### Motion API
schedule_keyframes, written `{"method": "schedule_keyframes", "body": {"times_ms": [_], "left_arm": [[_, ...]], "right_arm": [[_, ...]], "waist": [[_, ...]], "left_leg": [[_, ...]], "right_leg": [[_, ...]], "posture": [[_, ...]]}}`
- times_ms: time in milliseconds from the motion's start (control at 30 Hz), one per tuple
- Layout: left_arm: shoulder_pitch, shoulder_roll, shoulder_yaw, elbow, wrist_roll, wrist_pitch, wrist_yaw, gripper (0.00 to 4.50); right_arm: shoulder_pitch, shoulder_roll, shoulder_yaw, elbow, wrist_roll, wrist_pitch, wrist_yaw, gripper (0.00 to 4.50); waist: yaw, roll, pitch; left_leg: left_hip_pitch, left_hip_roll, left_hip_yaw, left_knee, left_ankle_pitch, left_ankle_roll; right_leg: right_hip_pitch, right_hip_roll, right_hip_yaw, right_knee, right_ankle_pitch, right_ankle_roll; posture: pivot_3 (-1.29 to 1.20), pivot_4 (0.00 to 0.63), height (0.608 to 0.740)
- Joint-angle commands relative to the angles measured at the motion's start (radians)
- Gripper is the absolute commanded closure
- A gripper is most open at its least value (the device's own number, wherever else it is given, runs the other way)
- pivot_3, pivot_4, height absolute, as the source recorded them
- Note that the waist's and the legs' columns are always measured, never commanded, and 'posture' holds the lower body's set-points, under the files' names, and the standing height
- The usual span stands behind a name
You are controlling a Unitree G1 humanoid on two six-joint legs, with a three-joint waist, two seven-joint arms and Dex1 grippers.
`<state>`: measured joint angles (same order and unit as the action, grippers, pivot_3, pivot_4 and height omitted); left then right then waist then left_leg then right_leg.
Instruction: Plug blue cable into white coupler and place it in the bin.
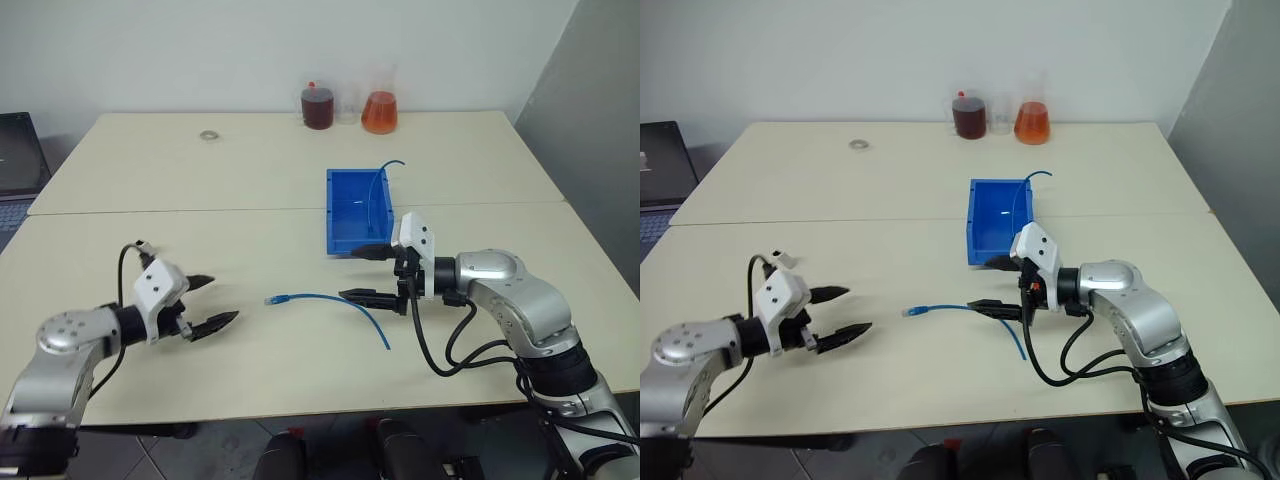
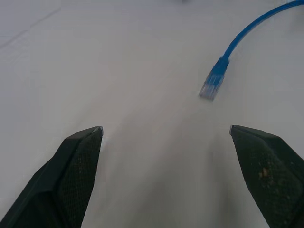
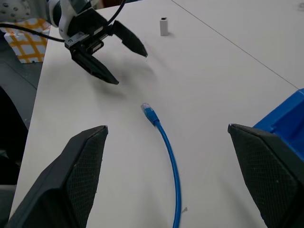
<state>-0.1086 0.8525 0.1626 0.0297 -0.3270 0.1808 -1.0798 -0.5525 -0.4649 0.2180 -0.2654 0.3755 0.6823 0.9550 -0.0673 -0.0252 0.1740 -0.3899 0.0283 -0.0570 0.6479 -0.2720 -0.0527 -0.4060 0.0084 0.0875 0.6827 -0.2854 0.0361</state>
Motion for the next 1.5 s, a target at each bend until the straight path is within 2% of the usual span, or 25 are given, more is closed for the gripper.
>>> {"method": "schedule_keyframes", "body": {"times_ms": [33,167,367,600,800,1267,1300,1400,1500], "left_arm": [[-0.138,-0.01,-0.134,0.1,0.06,-0.096,-0.136,0.0],[-0.271,-0.052,-0.243,0.267,0.121,-0.18,-0.229,0.0],[-0.422,-0.117,-0.322,0.53,0.208,-0.296,-0.274,0.0],[-0.499,-0.153,-0.349,0.657,0.235,-0.357,-0.333,0.0],[-0.511,-0.152,-0.353,0.671,0.235,-0.358,-0.404,1.15],[-0.489,-0.155,-0.344,0.677,0.243,-0.38,-0.392,4.09],[-0.485,-0.155,-0.34,0.666,0.237,-0.37,-0.389,4.24],[-0.466,-0.163,-0.313,0.569,0.204,-0.292,-0.351,4.27],[-0.454,-0.189,-0.266,0.331,0.107,-0.043,-0.279,4.27]], "right_arm": [[-0.022,-0.028,-0.018,-0.055,0.036,0.004,0.024,0.2],[-0.005,-0.049,-0.028,-0.108,0.059,0.033,0.008,0.2],[0.027,-0.063,-0.055,-0.177,0.079,0.083,-0.061,0.2],[0.076,-0.087,-0.083,-0.239,0.104,0.122,-0.119,0.2],[0.088,-0.093,-0.098,-0.257,0.122,0.139,-0.149,0.16],[0.096,-0.103,-0.082,-0.237,0.127,0.121,-0.157,0.16],[0.096,-0.102,-0.082,-0.239,0.128,0.122,-0.158,0.16],[0.1,-0.097,-0.089,-0.255,0.136,0.132,-0.17,0.16],[0.11,-0.097,-0.118,-0.283,0.154,0.154,-0.199,0.16]], "waist": [[0.005,0.001,0.001],[0.012,0.001,0.001],[0.012,0.001,0.001],[0.012,0.001,0.0],[0.011,0.001,0.0],[0.011,0.001,0.0],[0.011,0.001,0.0],[0.011,0.001,0.0],[0.014,0.001,0.001]], "left_leg": [[0.0,0.0,0.0,0.0,0.0,0.0],[-0.001,0.0,0.0,0.001,0.0,0.0],[-0.003,0.0,-0.001,0.002,0.0,0.0],[-0.004,0.0,-0.002,0.012,0.0,0.001],[-0.003,0.0,-0.003,0.015,0.0,0.001],[-0.002,0.0,-0.003,0.015,0.0,0.001],[-0.002,0.0,-0.003,0.015,0.0,0.001],[-0.002,0.0,-0.003,0.015,0.0,0.001],[-0.003,0.001,-0.003,0.015,0.0,0.001]], "right_leg": [[0.0,0.0,0.0,0.0,0.0,0.0],[0.0,0.001,-0.001,0.0,0.0,0.0],[-0.001,0.001,-0.001,0.0,0.0,0.0],[0.0,0.002,-0.001,0.006,0.0,0.0],[0.0,0.003,-0.001,0.01,0.0,0.0],[0.0,0.004,0.0,0.013,0.0,0.0],[0.0,0.004,0.0,0.013,0.0,0.0],[0.0,0.004,0.0,0.013,0.0,0.0],[0.0,0.004,0.0,0.013,0.0,0.0]], "posture": [[0.0,0.15,0.74],[0.0,0.15,0.74],[0.0,0.15,0.74],[0.0,0.15,0.74],[0.0,0.15,0.74],[0.0,0.15,0.74],[0.0,0.15,0.74],[0.0,0.15,0.74],[0.0,0.15,0.74]]}}
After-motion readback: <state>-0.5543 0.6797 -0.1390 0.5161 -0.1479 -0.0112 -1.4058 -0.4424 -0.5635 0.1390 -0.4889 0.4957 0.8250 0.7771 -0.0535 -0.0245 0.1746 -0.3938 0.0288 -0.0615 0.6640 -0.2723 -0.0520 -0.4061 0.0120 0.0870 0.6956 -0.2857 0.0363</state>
